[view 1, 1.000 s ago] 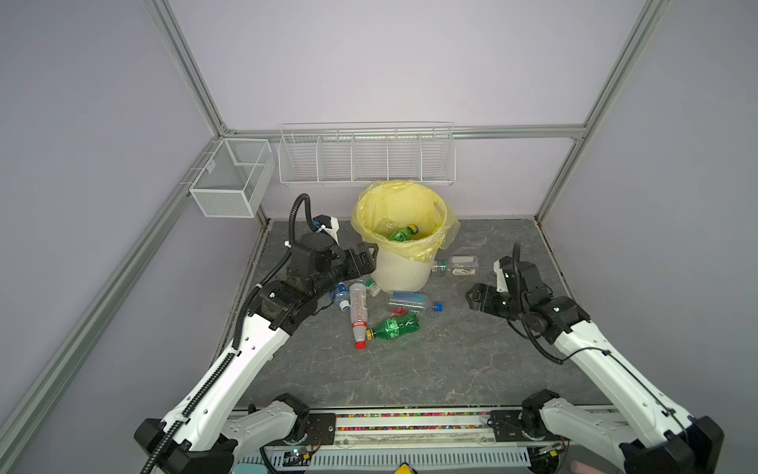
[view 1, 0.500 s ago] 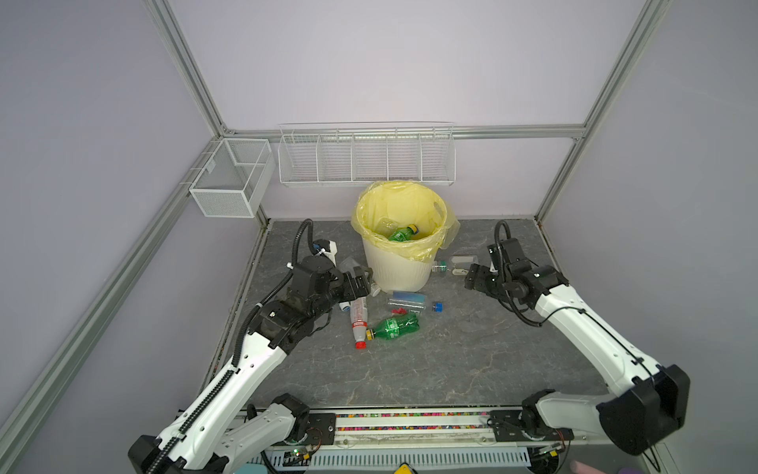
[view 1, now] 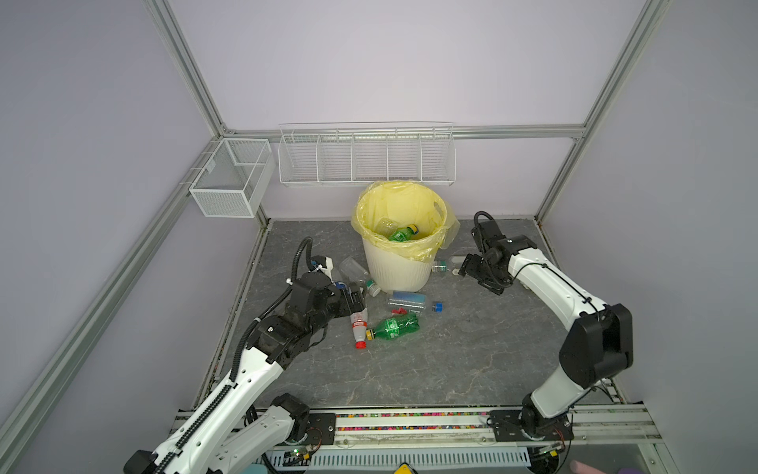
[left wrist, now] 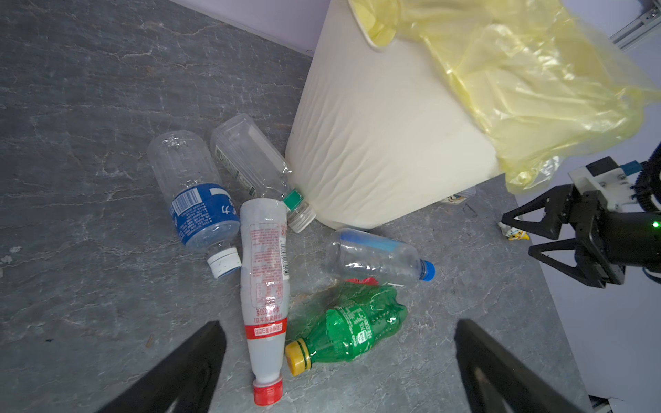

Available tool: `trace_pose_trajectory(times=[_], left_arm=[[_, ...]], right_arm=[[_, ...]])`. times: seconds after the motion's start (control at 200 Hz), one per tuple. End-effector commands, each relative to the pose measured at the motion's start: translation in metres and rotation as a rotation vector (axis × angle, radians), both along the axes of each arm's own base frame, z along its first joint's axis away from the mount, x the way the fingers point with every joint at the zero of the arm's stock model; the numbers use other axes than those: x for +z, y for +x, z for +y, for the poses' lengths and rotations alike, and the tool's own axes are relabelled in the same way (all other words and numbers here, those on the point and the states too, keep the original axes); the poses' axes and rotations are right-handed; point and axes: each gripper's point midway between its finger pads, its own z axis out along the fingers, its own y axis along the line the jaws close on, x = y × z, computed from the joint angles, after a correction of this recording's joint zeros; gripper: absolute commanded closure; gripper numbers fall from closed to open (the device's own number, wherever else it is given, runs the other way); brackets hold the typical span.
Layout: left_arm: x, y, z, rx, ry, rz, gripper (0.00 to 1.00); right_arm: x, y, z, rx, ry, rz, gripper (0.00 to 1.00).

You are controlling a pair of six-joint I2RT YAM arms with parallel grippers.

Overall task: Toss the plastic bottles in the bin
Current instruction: 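Lower the left gripper toward the pile while right gripper reaches toward the bin, then lower the right gripper and close it on the clear green-capped bottle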

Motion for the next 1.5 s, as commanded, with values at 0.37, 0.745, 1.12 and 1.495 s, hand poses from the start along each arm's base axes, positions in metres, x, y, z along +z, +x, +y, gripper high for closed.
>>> trace_pose_trajectory(times=[0.37, 0.745, 1.12, 1.495], left_arm=[[-0.022, -0.018, 0.013, 0.004, 0.017, 0.029, 0.00], [-0.026, -0.024, 0.018, -0.003, 0.049, 0.027, 0.00], [-0.028, -0.026, 0.012, -0.017, 0.010, 0.051, 0.00], [-0.032, -0.027, 0.004, -0.017, -0.059, 0.078, 0.00]], right_arm=[[-0.018, 0.046, -0.011, -0.349, 0.112, -0.002, 0.12], [-0.039, 0.065, -0.004, -0.560, 0.183, 0.000, 0.12], [-0.057, 0.079, -0.003, -0.732, 0.189, 0.030, 0.12], [-0.064, 0.110, 0.010, -0.738, 0.185, 0.038, 0.12]])
